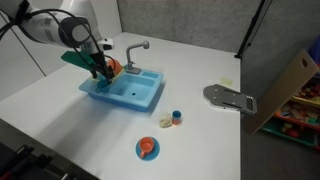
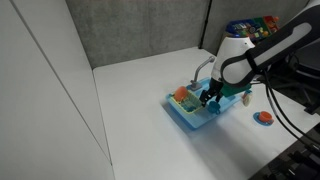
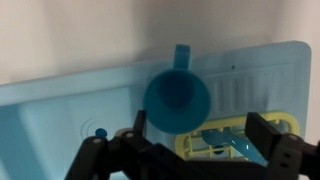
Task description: Put the cup inside the sink
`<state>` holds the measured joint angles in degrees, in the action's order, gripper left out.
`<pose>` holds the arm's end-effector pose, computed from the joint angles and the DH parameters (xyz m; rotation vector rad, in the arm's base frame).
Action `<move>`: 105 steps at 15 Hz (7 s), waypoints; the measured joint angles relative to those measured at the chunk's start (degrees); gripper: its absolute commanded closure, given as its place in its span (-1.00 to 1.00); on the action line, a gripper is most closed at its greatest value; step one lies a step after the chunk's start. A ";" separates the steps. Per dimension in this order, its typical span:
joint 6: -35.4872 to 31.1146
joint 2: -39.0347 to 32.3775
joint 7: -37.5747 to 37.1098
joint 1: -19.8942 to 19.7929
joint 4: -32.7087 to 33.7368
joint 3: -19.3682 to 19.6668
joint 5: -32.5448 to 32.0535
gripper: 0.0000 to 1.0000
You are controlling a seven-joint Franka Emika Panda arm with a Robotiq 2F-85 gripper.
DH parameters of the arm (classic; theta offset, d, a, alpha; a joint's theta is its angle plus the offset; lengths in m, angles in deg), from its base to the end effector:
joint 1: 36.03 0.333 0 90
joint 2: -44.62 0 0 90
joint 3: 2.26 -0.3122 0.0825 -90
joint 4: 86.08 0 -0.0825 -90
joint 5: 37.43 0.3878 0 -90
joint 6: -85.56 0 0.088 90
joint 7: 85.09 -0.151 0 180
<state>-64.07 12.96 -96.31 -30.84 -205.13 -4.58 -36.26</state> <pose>0.5758 0.0773 0.1052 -3.1103 0.1374 0.0365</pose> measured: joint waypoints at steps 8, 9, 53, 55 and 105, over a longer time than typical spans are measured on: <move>-0.38 0.13 -0.10 0.47 -1.07 1.32 0.00 -1.00; -0.38 0.12 -0.12 0.54 -1.37 1.40 0.00 -1.00; 12.21 -15.57 -2.27 -2.28 20.36 7.93 -0.01 0.34; 12.21 -16.44 -2.27 -2.28 20.94 7.92 -0.01 0.34; 51.16 37.97 11.35 -3.04 3.75 5.14 -3.80 -1.00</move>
<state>-12.91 50.93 -84.96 -33.88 -201.37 0.55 -40.07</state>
